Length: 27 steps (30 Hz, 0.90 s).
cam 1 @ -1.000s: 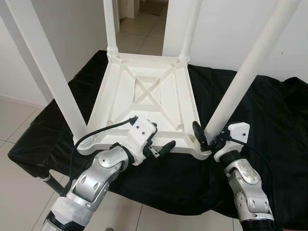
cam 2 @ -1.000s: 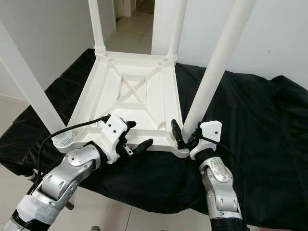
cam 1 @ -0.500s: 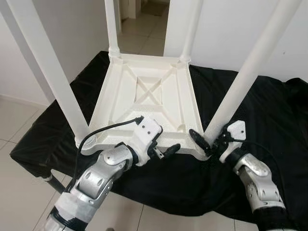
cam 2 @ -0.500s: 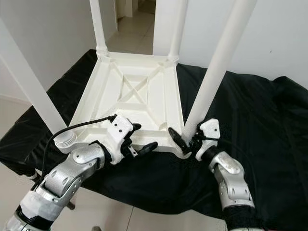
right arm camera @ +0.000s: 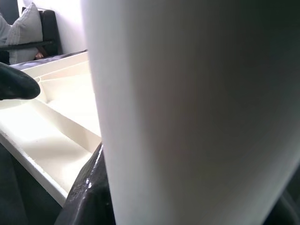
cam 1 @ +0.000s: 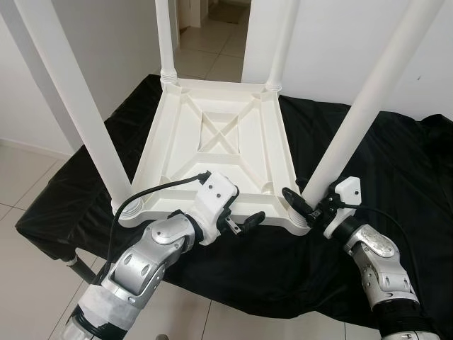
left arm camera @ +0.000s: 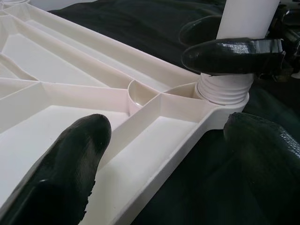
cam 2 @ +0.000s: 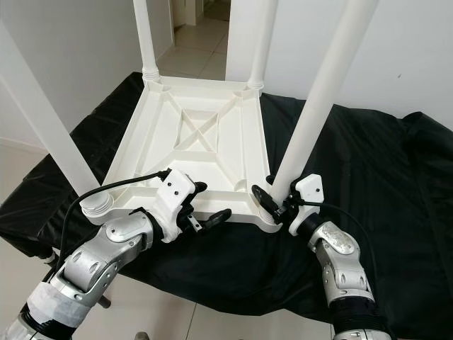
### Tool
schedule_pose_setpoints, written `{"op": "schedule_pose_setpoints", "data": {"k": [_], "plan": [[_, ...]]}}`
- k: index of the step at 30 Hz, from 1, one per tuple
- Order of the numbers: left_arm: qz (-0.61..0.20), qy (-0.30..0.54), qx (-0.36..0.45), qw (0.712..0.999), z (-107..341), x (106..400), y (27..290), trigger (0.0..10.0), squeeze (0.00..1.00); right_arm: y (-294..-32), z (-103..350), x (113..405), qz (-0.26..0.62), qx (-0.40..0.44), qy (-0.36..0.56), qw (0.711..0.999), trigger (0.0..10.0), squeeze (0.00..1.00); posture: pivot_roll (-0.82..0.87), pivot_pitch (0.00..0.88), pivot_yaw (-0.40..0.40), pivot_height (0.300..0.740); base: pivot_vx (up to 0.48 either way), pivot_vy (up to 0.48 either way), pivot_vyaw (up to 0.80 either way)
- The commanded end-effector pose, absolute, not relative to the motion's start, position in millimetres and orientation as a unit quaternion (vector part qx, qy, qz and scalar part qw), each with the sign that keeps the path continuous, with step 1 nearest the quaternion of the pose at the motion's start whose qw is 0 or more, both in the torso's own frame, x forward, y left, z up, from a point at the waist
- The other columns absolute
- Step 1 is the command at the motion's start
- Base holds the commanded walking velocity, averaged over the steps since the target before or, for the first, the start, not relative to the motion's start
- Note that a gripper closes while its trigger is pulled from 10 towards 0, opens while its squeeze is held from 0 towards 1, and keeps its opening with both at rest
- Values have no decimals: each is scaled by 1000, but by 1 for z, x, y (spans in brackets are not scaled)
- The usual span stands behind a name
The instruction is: Building children table
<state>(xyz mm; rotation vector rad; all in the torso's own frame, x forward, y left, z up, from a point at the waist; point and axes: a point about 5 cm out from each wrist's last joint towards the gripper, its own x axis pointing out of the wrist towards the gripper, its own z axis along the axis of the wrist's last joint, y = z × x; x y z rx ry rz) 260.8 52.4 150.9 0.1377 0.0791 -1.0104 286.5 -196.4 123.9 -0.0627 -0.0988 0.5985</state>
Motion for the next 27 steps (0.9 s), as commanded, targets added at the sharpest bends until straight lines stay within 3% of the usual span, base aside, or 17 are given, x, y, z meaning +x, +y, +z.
{"op": "schedule_pose_setpoints", "data": {"k": [1, 17, 27], "plan": [[-530, 36, 73, 844, 152, 254, 48, 10000, 0, -197, 117, 284, 289, -30, -33, 956, 10000, 0, -35, 0, -30, 740, 0, 0, 0], [-509, -2, 89, 856, 154, 256, 49, 10000, 0, -188, 121, 276, 87, 19, -50, 995, 10000, 0, -53, 0, -26, 740, 0, 0, 0], [-538, 4, 81, 839, 152, 250, 47, 10000, 0, -174, 112, 268, 11, 39, -32, 999, 10000, 0, -57, 0, -29, 740, 0, 0, 0]]}}
